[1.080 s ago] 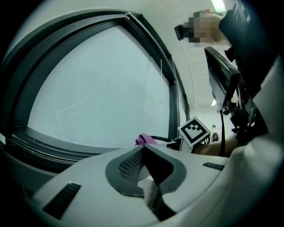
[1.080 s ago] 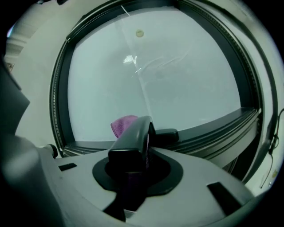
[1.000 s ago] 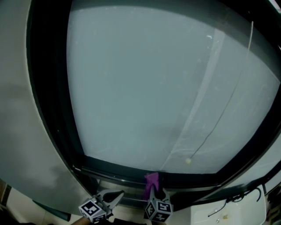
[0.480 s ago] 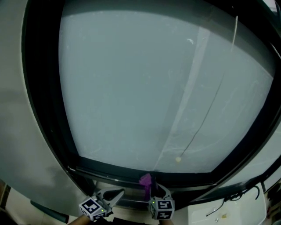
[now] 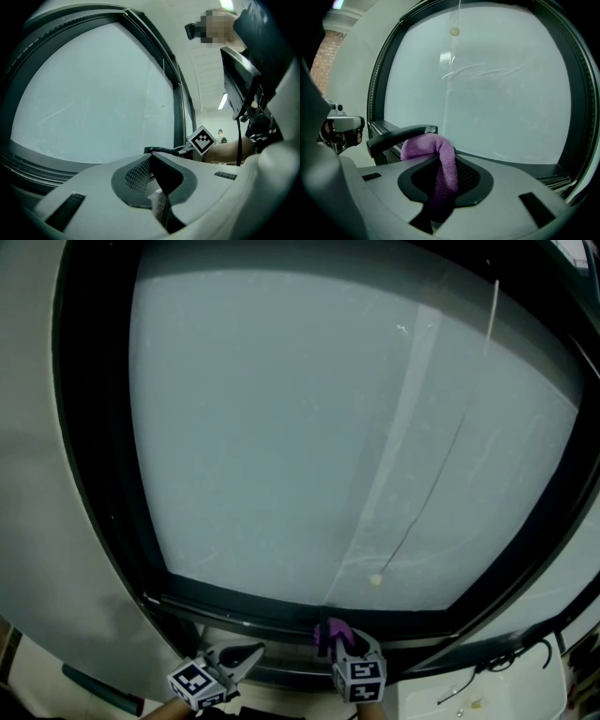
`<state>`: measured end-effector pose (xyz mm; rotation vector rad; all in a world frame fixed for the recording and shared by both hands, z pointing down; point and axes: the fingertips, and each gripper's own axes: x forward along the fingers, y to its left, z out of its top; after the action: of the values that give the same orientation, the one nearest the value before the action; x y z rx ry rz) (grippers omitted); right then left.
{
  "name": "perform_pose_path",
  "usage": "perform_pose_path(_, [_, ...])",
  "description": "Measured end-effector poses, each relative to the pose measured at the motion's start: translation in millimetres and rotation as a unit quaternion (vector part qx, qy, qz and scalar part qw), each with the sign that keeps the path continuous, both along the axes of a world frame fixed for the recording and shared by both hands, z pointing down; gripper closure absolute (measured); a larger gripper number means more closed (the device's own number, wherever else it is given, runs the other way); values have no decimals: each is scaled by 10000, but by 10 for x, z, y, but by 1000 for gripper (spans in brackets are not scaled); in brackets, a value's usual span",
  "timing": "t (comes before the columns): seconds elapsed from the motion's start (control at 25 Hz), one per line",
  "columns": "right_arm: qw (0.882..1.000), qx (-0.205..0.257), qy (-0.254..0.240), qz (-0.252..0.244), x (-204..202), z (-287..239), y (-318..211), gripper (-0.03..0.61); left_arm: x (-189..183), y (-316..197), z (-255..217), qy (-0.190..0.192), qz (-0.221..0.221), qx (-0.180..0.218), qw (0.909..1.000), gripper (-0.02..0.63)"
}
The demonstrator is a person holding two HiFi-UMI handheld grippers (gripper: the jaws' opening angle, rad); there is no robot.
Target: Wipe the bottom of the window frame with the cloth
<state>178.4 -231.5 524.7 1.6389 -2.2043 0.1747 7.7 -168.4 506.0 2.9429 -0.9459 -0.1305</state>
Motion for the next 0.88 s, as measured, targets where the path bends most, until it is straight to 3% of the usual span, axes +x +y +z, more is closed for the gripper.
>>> perform_pose_path(0.32, [9996,-112,-127,208,240,-76,-68,492,-19,62,5,-5,-108,20,9999,610])
perform_pose_path(0.64, [9989,-283,159,341,298,-167,-237,493,-120,123,41,21,-309,-63,9995,609])
perform_pose_path(0.88, [9945,-413,946,157,225,-158,-268,492,-100,125,35,21,-382,-49,9993,609])
